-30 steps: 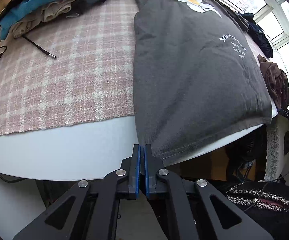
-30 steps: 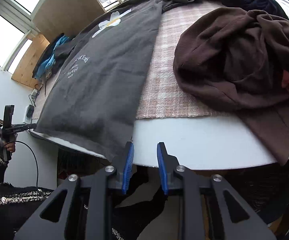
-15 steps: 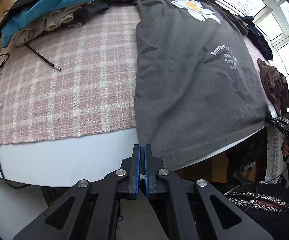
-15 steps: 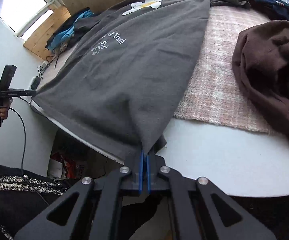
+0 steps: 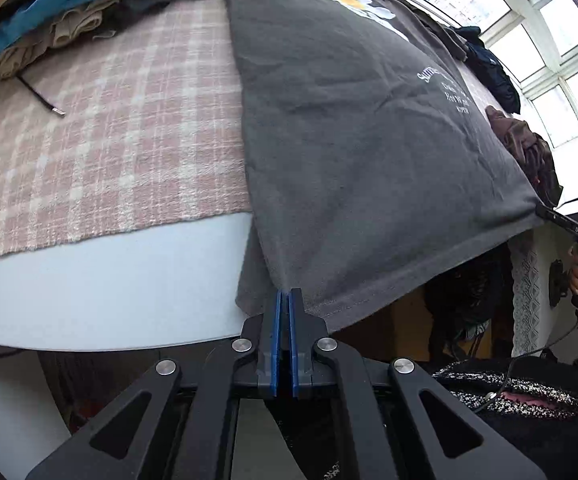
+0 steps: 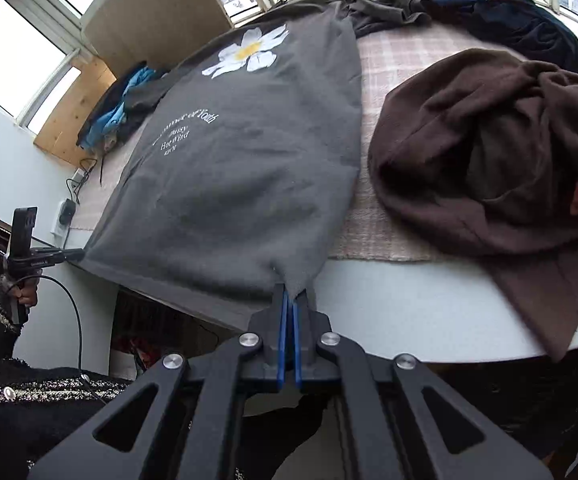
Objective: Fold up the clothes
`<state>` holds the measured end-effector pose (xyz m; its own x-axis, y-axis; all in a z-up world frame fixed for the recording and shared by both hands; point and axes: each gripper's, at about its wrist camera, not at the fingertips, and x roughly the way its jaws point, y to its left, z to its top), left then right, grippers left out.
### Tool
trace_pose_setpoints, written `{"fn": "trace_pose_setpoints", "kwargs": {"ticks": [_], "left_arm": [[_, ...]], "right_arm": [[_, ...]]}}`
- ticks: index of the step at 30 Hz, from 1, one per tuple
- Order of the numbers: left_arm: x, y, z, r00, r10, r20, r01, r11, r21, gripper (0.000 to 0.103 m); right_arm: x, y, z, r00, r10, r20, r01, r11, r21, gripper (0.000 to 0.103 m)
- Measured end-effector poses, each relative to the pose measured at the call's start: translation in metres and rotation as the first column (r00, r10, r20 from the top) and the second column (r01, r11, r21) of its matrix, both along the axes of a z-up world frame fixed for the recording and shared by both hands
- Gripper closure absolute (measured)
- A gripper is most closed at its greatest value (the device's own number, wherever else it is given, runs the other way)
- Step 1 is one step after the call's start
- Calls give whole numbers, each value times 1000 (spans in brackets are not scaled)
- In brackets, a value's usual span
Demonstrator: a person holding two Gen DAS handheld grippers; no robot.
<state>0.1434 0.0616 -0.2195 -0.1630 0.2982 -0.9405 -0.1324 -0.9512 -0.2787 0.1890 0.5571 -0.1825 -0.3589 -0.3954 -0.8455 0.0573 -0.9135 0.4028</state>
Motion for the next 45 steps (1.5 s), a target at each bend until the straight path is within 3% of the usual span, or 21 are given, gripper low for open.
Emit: {"fn": "trace_pose_setpoints", "kwargs": {"ticks": [5,10,19,21,23,25,28,31,34,36,40,45], "left_arm": [[1,-11,-7,1000,12,23,-13,999,42,97],[6,-18,-7,998,58,19,-59,996,68,96],[2,19,-18,999,-52,-9,51,998,-46,83],[0,24,-29,998,-67,16,68,994,-86,84],[-2,22,-28,997,-70,10,71,995,-70,101],[-6,17,-21,998,-56,-1,56,997,-55,101],[-13,1,13,998,-13,-64,15,999,34,101],[-29,-19,37,994,24,-111,-23,1000,14,101],[-38,-29,34,995,12,-98,-16,999,-42,101],[-35,-33,24,996,3,-88,-7,999,-50,101],[-40,-38,3,998,24,-62,-28,997,-68,101],[-50,-41,-10,999,36,-26,-38,996,-84,101]], "right_arm": [[-3,-3,-19,997,1,73,-7,997,75,100],[-4,3,-21,994,-50,101,46,998,49,100],[-1,5,-18,996,-24,89,19,998,57,96],[-2,4,-20,996,-22,91,16,998,60,92],[-4,3,-21,996,-21,88,16,998,60,90],[-6,5,-17,997,-26,72,22,998,55,90],[-10,9,-4,999,-39,13,39,998,40,90],[-17,12,10,999,-40,-30,42,997,69,90],[-14,8,12,1000,-3,-29,6,994,113,88],[-5,0,5,999,42,-14,-40,988,147,78],[17,-18,-11,992,121,-19,-115,975,189,77],[35,-48,-11,966,248,-71,-227,949,219,77]]}}
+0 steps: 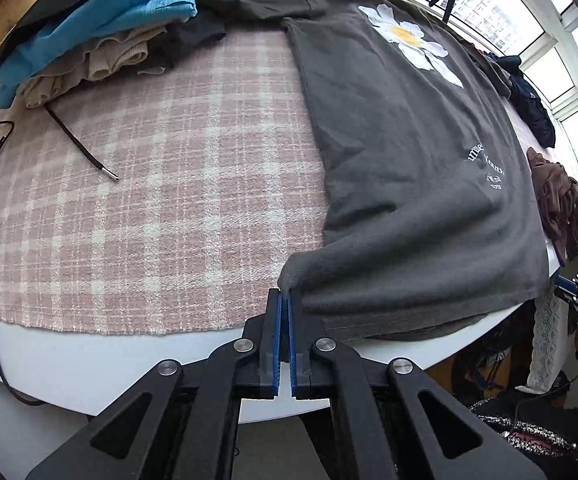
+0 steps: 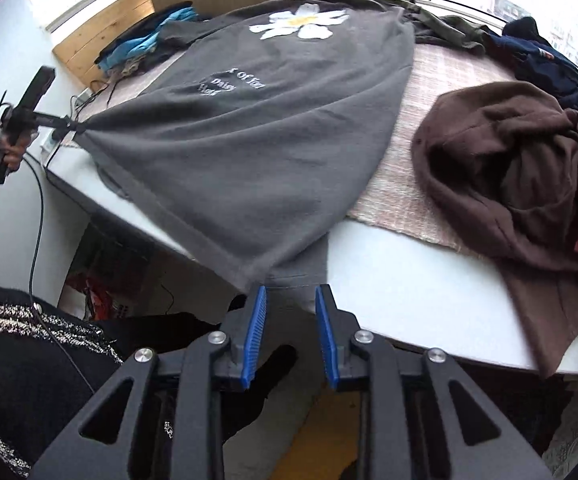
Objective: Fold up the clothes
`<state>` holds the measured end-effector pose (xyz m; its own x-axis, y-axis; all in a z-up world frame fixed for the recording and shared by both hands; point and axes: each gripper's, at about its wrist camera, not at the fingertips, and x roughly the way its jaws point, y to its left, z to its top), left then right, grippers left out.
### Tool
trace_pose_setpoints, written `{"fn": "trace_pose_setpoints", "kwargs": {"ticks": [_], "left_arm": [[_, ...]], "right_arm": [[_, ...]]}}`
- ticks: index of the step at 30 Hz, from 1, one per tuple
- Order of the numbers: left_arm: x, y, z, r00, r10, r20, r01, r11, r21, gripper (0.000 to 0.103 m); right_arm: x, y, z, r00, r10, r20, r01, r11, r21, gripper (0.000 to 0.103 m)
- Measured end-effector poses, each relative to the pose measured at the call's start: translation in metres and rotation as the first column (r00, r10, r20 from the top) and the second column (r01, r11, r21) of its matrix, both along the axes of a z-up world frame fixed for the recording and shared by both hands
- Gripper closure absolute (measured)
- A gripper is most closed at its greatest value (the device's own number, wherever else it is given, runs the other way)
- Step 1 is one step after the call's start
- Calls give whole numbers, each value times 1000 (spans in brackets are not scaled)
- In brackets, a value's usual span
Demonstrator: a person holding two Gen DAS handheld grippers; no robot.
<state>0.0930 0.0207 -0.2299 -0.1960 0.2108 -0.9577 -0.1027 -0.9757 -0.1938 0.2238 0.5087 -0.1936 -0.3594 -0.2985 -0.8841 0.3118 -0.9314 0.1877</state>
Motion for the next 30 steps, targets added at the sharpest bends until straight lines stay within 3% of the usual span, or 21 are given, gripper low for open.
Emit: {"fn": "trace_pose_setpoints", "kwargs": {"ticks": [5,12,13,14,15,17,19,20,21,23,30], "left_arm": [[-2,3,-1,1000,-12,12,12,1000,-6,101],[-5,9,9,1000,-21,6,21,1000,-11,101],[-5,10,13,1000,-23,0,23,1000,-12,101],[-5,11,17,1000,-23,-9,23,1000,-11,101],[-5,10,22,999,-26,-21,26,1000,-8,101],[-6,6,30,999,-27,-42,26,1000,-8,101],[-12,0,32,999,-12,-50,11,1000,-14,101],[-15,-3,30,999,-4,-48,3,1000,-19,101],[-18,-5,27,999,1,-41,-2,1000,-26,101],[-25,-10,21,1000,12,-27,-13,999,-38,101],[-34,-13,6,1000,6,8,-6,998,-55,101]], "right_arm": [[6,-20,-4,994,95,-55,-88,990,114,61],[-15,-23,-30,989,144,-24,-136,970,202,61],[-20,-21,-29,991,134,-11,-130,975,180,65],[-26,-15,-24,994,111,4,-111,985,136,90],[-31,-9,-20,996,90,20,-91,992,92,96],[-42,3,-8,998,45,38,-46,999,5,96],[-56,15,10,1000,-16,-2,16,997,-70,96],[-64,21,17,999,-51,-14,50,994,-101,94],[-72,26,19,996,-87,-11,85,989,-119,85],[-83,35,20,990,-141,5,141,982,-123,76],[-66,29,-1,986,-159,58,165,979,-121,76]]}}
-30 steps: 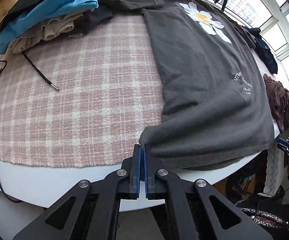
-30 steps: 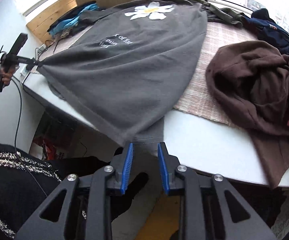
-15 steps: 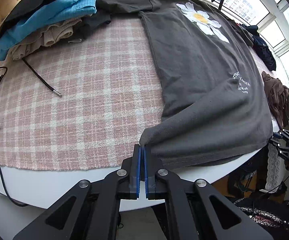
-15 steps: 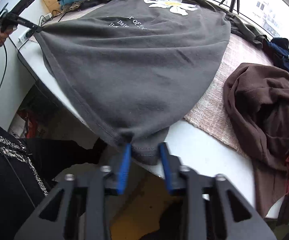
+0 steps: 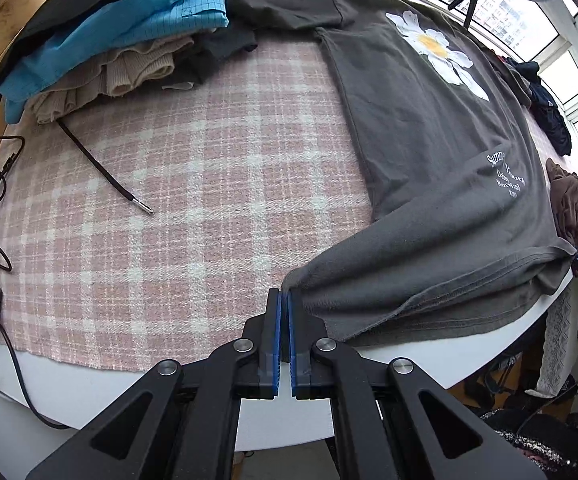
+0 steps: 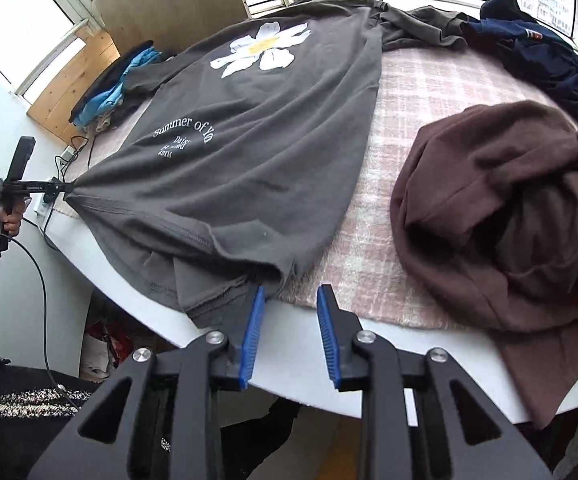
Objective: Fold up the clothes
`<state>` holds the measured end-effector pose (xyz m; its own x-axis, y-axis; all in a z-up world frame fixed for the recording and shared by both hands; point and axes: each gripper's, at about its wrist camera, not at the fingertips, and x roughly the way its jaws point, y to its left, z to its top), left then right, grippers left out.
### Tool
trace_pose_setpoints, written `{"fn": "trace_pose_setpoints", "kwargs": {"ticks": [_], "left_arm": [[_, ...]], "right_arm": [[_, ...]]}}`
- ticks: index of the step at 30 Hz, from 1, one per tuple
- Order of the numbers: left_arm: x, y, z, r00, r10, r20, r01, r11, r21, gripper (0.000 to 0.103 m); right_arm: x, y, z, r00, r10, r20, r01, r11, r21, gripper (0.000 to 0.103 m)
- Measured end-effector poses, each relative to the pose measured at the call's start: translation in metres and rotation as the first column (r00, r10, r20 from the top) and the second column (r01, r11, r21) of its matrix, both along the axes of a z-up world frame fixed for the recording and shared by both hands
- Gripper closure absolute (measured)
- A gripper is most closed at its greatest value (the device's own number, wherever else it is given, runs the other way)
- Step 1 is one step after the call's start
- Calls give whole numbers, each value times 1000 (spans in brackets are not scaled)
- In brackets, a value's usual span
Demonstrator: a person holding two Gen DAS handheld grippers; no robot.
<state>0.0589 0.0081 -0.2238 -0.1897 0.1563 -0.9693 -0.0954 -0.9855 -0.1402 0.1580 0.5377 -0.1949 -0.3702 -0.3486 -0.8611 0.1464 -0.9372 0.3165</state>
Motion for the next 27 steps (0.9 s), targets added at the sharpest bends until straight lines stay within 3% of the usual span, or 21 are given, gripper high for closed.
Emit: {"fn": "trace_pose_setpoints", "kwargs": {"ticks": [4,6,13,14,15,16,19,24,27], "left_arm": [[-2,1,-1,1000,-13,12,13,1000,-4,101],[-2,1,-1,1000,-17,15,17,1000,-6,101],[3,3,0,999,-36,16,36,999,-7,101],[4,4,1,999,-39,16,39,999,-6,101],[7,4,1,999,-42,15,42,999,-5,101],[9,5,2,999,-44,14,44,999,-5,101],[24,7,14,999,-54,3,54,998,15,101],[54,23,47,996,-90,-20,91,993,78,101],[57,47,42,988,-153,-3,153,986,71,101]], "right_arm": [[5,-5,-10,1000,-11,4,11,998,-61,75],[0,-8,-13,1000,-20,8,20,997,-78,69],[-22,-8,-21,997,-68,28,71,982,-177,71],[-24,-6,-24,996,-80,39,86,978,-188,79],[-24,-6,-25,995,-91,45,98,979,-180,99],[-24,-7,-23,994,-104,45,110,985,-132,99],[-5,-5,-2,992,-125,26,125,992,-23,99],[61,22,84,973,-196,-122,178,973,-145,100],[57,32,66,965,-245,-90,238,968,-85,100]]}}
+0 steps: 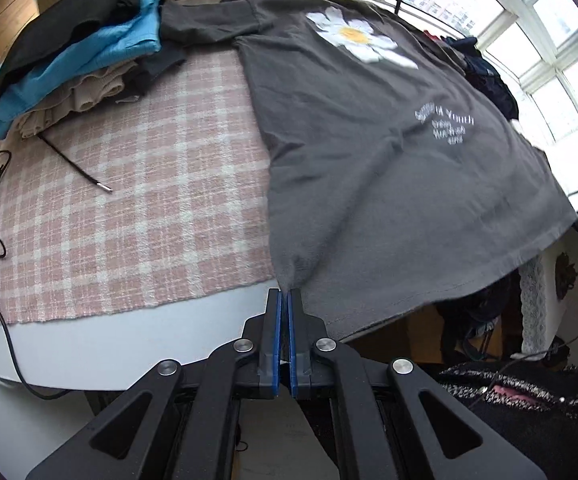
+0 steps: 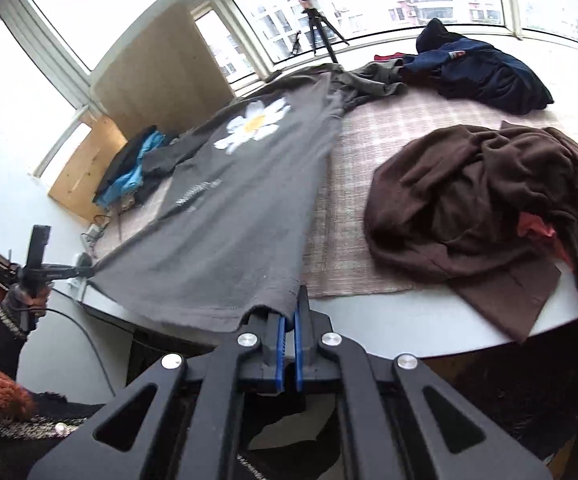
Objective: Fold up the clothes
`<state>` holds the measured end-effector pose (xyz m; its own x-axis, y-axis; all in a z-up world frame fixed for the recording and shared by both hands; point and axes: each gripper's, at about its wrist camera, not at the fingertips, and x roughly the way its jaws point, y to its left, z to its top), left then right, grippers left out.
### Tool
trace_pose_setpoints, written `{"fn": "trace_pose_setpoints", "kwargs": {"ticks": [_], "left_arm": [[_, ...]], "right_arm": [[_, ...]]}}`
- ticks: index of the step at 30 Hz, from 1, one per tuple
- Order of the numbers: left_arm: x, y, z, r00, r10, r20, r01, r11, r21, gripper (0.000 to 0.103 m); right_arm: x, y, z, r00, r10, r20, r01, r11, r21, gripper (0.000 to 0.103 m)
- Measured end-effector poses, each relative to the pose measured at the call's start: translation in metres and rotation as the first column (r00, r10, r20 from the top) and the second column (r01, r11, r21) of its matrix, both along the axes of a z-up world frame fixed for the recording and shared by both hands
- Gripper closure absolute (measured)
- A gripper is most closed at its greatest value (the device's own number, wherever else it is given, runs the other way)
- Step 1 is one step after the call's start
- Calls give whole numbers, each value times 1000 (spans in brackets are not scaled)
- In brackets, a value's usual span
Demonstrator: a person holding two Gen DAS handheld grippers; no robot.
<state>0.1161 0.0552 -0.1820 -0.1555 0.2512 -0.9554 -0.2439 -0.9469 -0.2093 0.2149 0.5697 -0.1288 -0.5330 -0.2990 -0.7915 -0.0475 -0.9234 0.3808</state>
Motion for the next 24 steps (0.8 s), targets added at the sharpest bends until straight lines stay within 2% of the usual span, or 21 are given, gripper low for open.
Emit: {"fn": "trace_pose_setpoints", "kwargs": {"ticks": [3,4,6,10,12,16,19,22,23,24], "left_arm": [[-2,22,-28,999,-26,44,26,1000,3,100],[-1,25,-35,998,-28,49,29,1000,-10,95],[8,22,-41,999,-11,46,12,1000,-21,95],[35,-1,-33,998,56,13,-56,998,35,89],[47,-8,-33,997,77,-2,-77,995,60,88],[55,3,-42,997,73,-5,-73,995,70,84],[52,18,-49,998,55,-20,-54,998,39,81],[45,28,-56,998,48,-40,-48,999,14,83],[41,29,-61,998,52,-30,-52,999,17,98],[38,30,-64,998,57,-17,-57,998,26,97]], "right_arm": [[-16,10,-37,995,-40,94,33,997,73,100],[-19,16,-46,992,-47,118,39,997,69,100],[-25,26,-57,986,-72,151,63,996,65,100],[-31,29,-51,988,-53,144,42,996,74,100],[-35,29,-49,988,-41,151,30,997,74,100],[-42,27,-52,985,-27,170,12,996,84,100],[-44,24,-52,984,-14,178,-2,996,88,100],[-43,25,-52,983,-1,182,-16,995,94,100],[-43,26,-53,983,1,185,-20,995,98,100],[-43,26,-55,982,2,188,-23,994,104,100]]}}
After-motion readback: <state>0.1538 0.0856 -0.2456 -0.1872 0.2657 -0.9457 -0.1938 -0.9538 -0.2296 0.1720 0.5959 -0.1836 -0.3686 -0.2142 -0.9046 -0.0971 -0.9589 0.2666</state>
